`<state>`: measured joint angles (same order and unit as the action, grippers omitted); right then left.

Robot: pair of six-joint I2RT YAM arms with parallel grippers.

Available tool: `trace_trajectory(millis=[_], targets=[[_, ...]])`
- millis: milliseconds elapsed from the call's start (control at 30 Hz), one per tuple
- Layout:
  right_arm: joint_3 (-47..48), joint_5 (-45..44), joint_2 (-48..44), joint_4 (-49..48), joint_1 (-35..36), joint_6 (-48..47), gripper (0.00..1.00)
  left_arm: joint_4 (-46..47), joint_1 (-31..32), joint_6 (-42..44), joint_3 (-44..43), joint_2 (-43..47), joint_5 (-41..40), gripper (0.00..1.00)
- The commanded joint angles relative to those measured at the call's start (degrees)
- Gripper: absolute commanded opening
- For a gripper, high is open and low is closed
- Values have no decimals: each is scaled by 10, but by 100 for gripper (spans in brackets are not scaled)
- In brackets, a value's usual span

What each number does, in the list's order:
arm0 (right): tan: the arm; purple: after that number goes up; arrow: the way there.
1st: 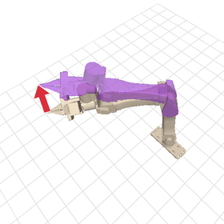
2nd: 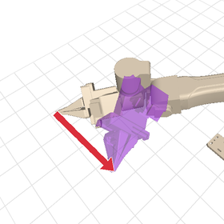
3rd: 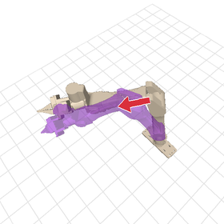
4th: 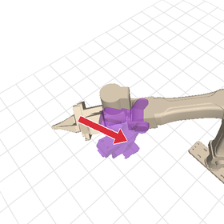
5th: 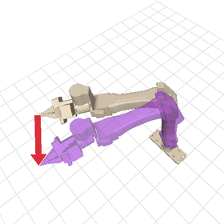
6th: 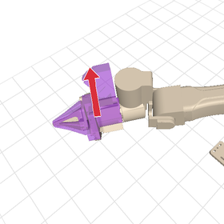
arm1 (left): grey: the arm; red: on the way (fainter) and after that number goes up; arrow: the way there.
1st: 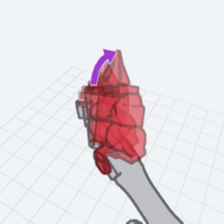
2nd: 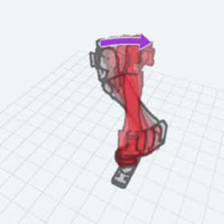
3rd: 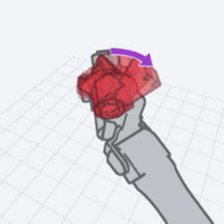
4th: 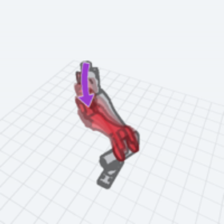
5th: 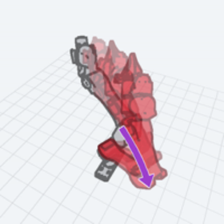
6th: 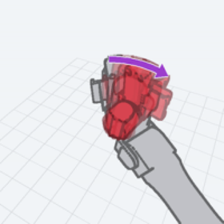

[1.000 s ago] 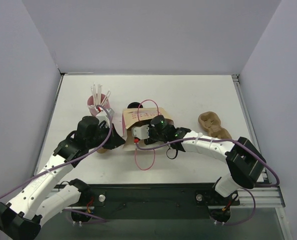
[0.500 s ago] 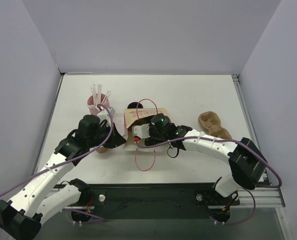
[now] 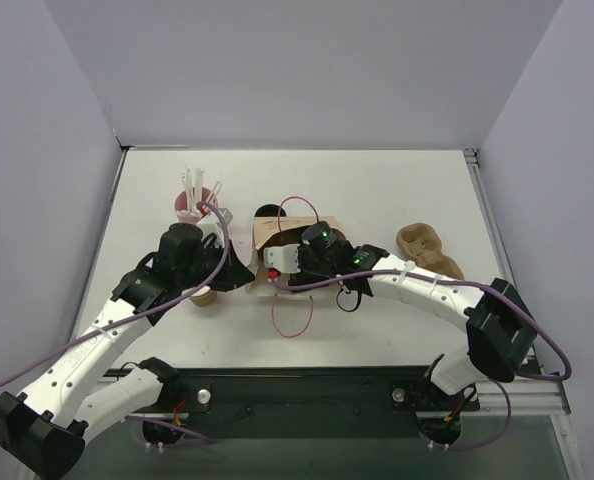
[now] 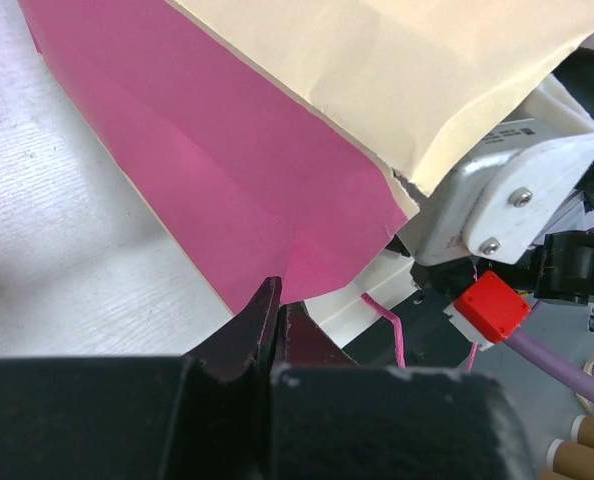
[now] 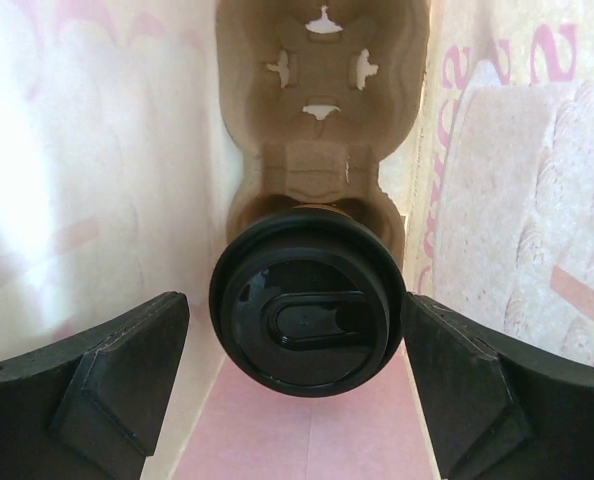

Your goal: Pack the takeout coffee

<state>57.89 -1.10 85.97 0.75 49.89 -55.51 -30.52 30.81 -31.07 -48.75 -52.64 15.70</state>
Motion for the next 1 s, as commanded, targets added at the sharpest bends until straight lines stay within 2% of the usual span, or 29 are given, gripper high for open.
trace_trajectory(millis=[0, 433, 967], targets=[[28, 33, -33, 25, -4, 16, 91, 20, 2, 1, -31, -4, 11, 0], [63, 43, -59, 61, -5, 62, 91, 11, 2, -2, -54, -19, 18, 0], [124, 65, -119, 158, -14, 116, 80, 5, 2, -47, -99, -57, 46, 0]])
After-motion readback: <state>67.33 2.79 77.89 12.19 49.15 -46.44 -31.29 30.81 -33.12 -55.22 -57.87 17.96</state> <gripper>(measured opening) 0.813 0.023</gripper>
